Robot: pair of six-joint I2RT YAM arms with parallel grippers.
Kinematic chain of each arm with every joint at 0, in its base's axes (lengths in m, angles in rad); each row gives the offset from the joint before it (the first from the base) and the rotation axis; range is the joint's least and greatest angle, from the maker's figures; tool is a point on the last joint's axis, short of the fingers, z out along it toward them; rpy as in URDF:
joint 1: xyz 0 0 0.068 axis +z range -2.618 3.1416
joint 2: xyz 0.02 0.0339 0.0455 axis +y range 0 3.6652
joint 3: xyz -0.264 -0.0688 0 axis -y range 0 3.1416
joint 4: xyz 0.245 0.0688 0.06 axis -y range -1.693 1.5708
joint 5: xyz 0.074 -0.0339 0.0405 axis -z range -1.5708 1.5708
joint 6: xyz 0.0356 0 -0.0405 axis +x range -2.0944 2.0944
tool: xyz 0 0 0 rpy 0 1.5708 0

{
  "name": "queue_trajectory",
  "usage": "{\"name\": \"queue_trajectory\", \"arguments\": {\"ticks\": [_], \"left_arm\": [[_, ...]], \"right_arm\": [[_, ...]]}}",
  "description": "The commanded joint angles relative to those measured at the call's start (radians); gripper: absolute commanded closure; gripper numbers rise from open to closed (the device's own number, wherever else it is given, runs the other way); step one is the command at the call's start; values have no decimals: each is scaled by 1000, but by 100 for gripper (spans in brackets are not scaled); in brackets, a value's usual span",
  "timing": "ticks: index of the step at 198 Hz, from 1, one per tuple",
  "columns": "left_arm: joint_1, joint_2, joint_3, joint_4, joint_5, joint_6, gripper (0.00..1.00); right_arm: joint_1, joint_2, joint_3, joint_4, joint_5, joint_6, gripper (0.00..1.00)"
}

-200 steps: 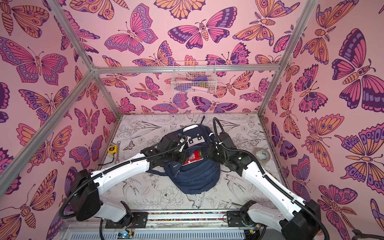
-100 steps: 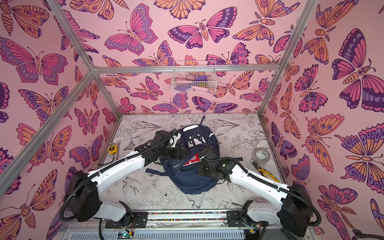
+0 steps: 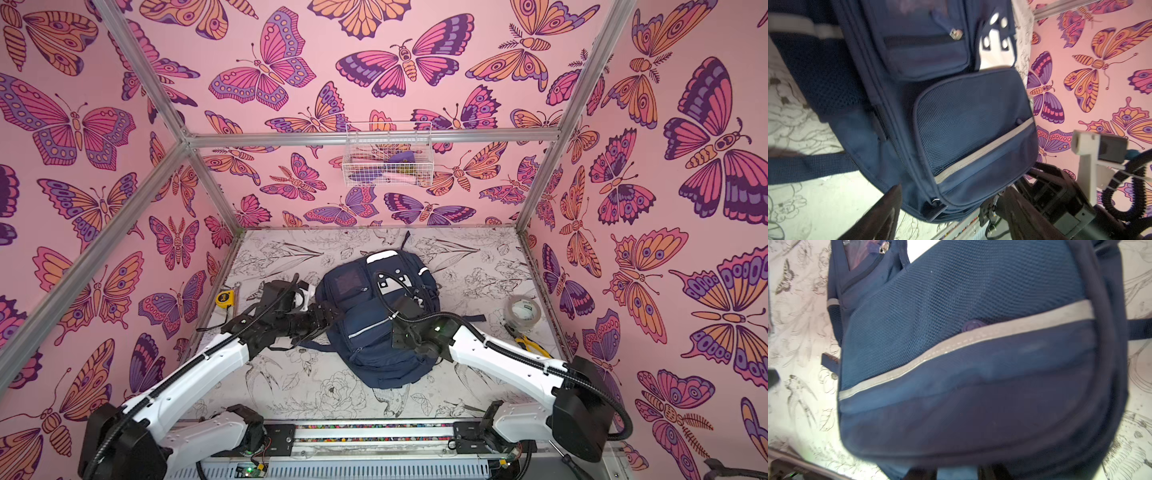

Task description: Pack the student bag

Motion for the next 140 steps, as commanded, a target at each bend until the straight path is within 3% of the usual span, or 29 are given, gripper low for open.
{"name": "queue_trajectory", "arguments": {"ticks": [1,29,97,115,140], "left_arm": [[6,40,-32,104,139,-80,25],[4,83,-68,254,191,-155,32],[6,152,-134,256,224,-208,36],[4,159,-138,291,250,-235,46],[-1,166,-134,322,254,-270,49]], "right_arm": [[-4,61,61,9,72,-22,70],[-25,126,135,-18,75,-68,72],[-52,225,212,-12,49,-103,72],[-53,235,218,-11,42,-103,72],[-53,235,215,-3,30,-101,73]]}}
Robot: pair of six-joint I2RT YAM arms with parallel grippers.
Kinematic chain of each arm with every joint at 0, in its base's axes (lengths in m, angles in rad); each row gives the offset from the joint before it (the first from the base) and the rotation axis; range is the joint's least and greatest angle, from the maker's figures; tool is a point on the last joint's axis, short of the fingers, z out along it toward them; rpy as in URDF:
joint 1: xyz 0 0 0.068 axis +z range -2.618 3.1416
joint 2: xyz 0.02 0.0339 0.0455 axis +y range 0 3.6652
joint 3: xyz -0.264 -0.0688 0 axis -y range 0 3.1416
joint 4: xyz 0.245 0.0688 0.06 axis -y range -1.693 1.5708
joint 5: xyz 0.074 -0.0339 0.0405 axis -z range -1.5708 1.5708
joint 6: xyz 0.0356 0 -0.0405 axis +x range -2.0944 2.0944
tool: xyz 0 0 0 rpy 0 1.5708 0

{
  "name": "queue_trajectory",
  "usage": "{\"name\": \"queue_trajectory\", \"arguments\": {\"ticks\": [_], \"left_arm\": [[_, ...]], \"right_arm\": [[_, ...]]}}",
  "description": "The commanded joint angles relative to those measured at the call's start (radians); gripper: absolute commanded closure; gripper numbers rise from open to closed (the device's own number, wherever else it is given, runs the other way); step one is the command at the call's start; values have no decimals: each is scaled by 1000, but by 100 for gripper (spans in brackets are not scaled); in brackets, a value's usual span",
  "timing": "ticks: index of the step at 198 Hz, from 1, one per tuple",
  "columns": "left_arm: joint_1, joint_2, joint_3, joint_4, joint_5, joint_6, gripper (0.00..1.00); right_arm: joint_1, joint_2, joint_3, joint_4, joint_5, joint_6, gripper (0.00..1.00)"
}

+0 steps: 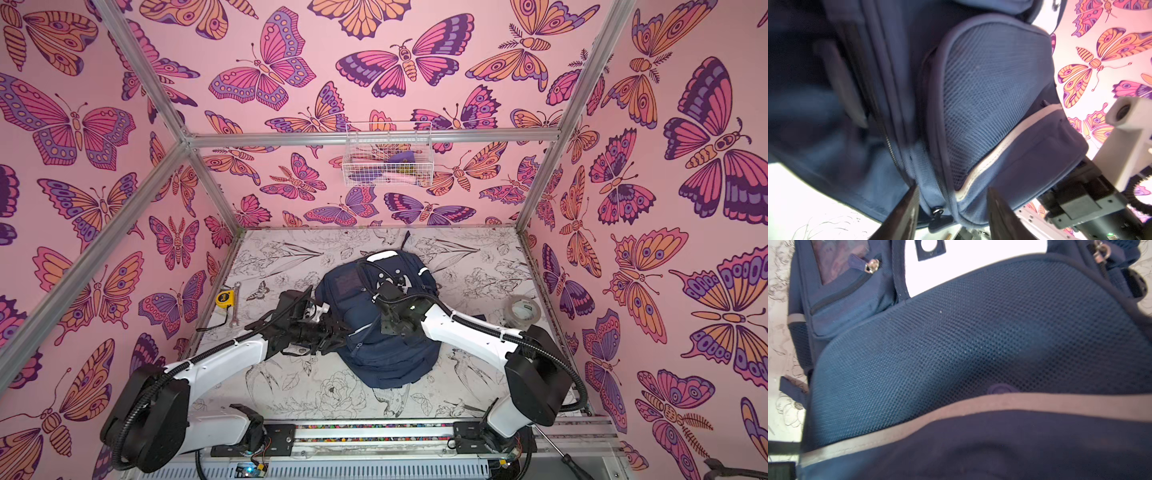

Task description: Pack the student bag

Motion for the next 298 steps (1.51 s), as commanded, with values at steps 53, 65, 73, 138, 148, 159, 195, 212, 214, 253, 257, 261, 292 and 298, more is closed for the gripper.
{"name": "queue_trajectory", "arguments": {"ticks": [53,65,73,138,148,159,195,212,214,253,257,261,292,298], "left_arm": [[-22,89,19,191,59,-120,71],[-22,94,14,203,69,-134,73],[-22,90,6,216,71,-144,75],[-24,152,-75,756,45,-470,99],[-26,189,-72,836,38,-509,100],[-30,215,-65,880,25,-529,100],[-50,244,-33,893,-20,-517,100],[-63,232,-15,834,-33,-477,100],[-64,230,-13,824,-35,-473,100],[-92,223,17,720,-33,-410,100],[-93,220,21,706,-34,-400,100],[-95,214,26,676,-36,-382,100],[-122,133,90,374,-117,-199,100],[-125,129,93,370,-119,-194,100]], "right_arm": [[-9,-12,29,-17,9,-18,72],[-8,-18,28,-22,13,-22,72],[-11,-20,28,-22,18,-24,72],[-17,-56,90,-108,67,-81,68],[-17,-73,97,-146,73,-81,67],[-15,-95,102,-195,67,-85,65],[98,-247,37,-292,153,26,61],[171,-285,17,-278,180,99,54],[177,-284,17,-275,180,107,53],[226,-116,121,-218,176,129,41],[234,-95,139,-213,182,132,41],[239,-77,153,-209,185,137,41],[252,59,246,-295,244,285,40],[252,79,258,-302,248,292,38]]}}
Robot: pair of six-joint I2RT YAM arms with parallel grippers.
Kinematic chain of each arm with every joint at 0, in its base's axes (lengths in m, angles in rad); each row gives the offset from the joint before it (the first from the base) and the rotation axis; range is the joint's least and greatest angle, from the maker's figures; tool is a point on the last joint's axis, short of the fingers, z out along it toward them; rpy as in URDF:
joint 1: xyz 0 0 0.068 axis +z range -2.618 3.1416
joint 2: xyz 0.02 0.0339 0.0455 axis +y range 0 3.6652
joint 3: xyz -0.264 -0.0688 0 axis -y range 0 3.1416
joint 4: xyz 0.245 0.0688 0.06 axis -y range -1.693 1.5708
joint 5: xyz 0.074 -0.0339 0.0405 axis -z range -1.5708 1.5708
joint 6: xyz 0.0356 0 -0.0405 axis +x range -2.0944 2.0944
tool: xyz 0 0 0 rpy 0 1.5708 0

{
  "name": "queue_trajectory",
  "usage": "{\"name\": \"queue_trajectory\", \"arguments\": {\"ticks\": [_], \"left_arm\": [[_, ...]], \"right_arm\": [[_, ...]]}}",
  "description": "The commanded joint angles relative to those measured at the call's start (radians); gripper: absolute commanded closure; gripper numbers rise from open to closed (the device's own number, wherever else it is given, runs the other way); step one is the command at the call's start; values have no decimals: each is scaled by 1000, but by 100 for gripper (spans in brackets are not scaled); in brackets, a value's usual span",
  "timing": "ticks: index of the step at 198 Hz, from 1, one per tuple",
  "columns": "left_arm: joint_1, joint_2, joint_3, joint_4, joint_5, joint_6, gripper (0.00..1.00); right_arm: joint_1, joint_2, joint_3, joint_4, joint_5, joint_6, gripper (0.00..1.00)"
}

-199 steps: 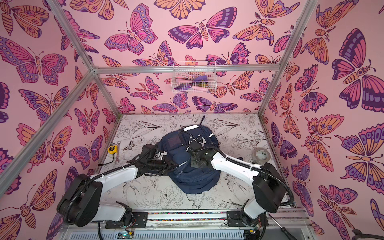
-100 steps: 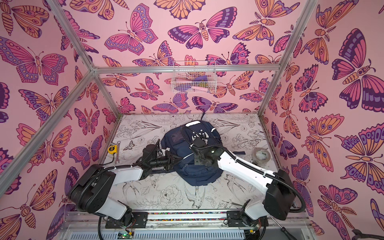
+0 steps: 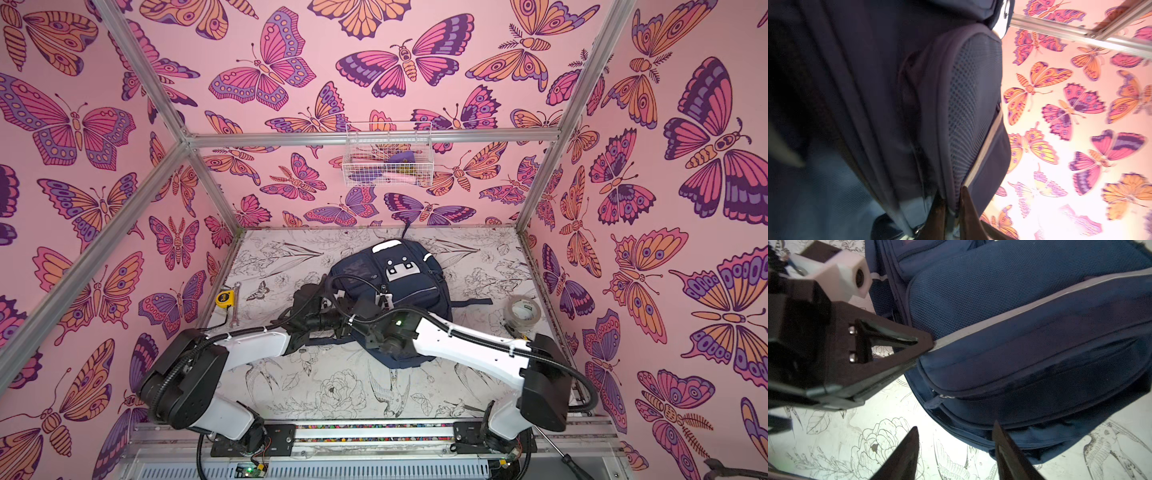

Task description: Pack the student bag

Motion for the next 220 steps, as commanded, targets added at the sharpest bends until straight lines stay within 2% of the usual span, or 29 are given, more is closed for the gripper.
{"name": "queue_trajectory", "arguments": {"ticks": [1,15,38,69,100,167,202,220], "left_arm": [[-20,-73,51,-132,-40,139,100],[-19,-69,55,-132,-33,139,100],[-20,-57,65,-131,-17,137,100],[-21,-52,68,-110,-9,131,100],[-22,-40,61,-58,12,107,100],[-21,36,0,242,42,-68,100],[-21,42,-13,256,42,-70,100],[-22,40,-18,256,40,-70,100]], "right_arm": [[8,65,73,-74,72,123,38],[8,93,89,-97,85,139,35],[8,113,96,-95,83,147,36],[7,164,146,-204,139,212,36],[-2,184,146,-169,128,213,36],[-11,186,106,-106,79,200,52],[-31,187,92,-85,74,190,75],[-41,195,81,-75,54,198,78]]}}
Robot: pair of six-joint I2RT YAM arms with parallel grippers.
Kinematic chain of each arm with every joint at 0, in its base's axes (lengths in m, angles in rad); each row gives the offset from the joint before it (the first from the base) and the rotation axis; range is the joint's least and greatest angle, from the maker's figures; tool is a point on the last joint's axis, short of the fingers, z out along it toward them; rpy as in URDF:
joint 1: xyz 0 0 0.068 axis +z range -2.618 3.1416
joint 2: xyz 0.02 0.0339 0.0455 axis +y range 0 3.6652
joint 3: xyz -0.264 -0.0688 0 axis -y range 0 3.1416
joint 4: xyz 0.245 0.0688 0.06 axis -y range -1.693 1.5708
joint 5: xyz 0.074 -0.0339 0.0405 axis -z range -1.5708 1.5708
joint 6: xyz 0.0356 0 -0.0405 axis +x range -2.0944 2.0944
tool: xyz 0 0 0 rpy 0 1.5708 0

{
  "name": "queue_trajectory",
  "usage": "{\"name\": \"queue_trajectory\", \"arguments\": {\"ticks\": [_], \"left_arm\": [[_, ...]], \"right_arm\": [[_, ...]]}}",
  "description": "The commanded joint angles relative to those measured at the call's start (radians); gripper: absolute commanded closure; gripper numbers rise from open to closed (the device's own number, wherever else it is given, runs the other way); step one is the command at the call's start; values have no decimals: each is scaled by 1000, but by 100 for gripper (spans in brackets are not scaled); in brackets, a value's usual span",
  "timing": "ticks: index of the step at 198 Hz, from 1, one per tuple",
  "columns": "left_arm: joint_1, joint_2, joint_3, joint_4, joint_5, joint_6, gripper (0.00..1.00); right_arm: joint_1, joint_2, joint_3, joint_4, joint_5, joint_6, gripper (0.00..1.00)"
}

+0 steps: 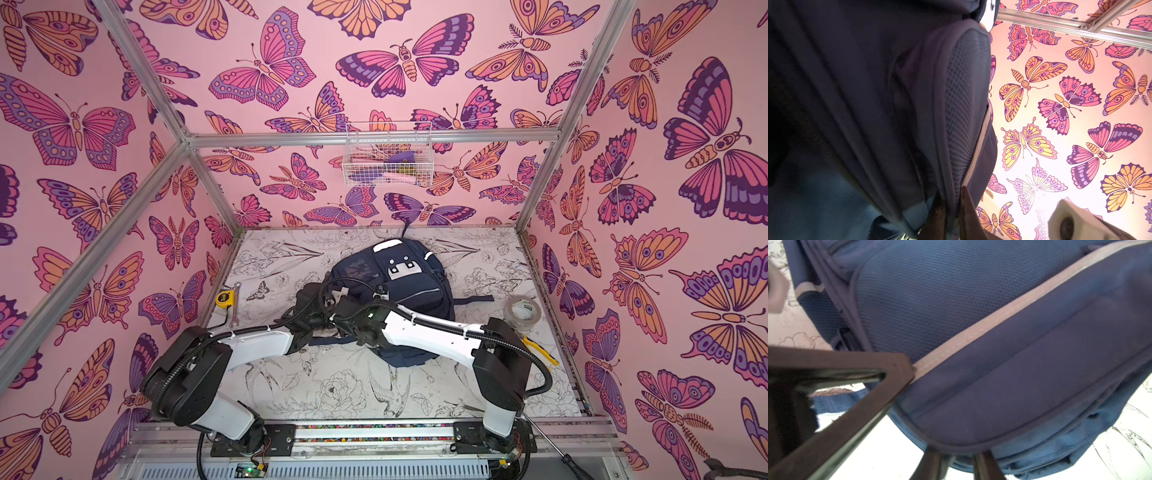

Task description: Pack the student bag

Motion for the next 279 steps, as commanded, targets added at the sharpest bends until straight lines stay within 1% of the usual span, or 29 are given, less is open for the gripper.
{"name": "queue_trajectory", "arguments": {"ticks": [1,23,36,83,116,141,189,216,241,250,263,279], "left_arm": [[-8,-7,-8,119,26,-16,100],[-7,-10,-12,119,22,-11,100],[-7,-8,-15,119,19,-10,100],[-2,-3,-25,106,13,1,100],[19,-25,-18,13,7,48,100],[60,-71,-21,-148,-15,105,100],[174,-149,-27,-351,-30,205,100],[245,-173,-1,-435,-48,262,100],[311,-175,43,-540,-90,326,100],[334,-170,58,-562,-96,343,100],[366,-167,71,-575,-102,357,100],[392,-156,83,-579,-94,366,100]], "right_arm": [[-19,8,-16,26,-18,13,78],[-19,16,-21,29,-33,13,78],[-19,15,-22,24,-36,16,80],[-20,-21,-20,-8,-48,-3,100],[-24,-39,-11,-82,-64,-14,100],[-50,-56,-29,-155,-35,-52,100],[-149,-87,-75,-212,-25,-173,100],[-174,-101,-71,-241,34,-227,100],[-192,-84,-51,-239,34,-305,100],[-192,-75,-40,-229,4,-343,100],[-192,-62,-23,-199,-73,-394,100],[-190,-65,-24,-118,-228,-444,100]]}}
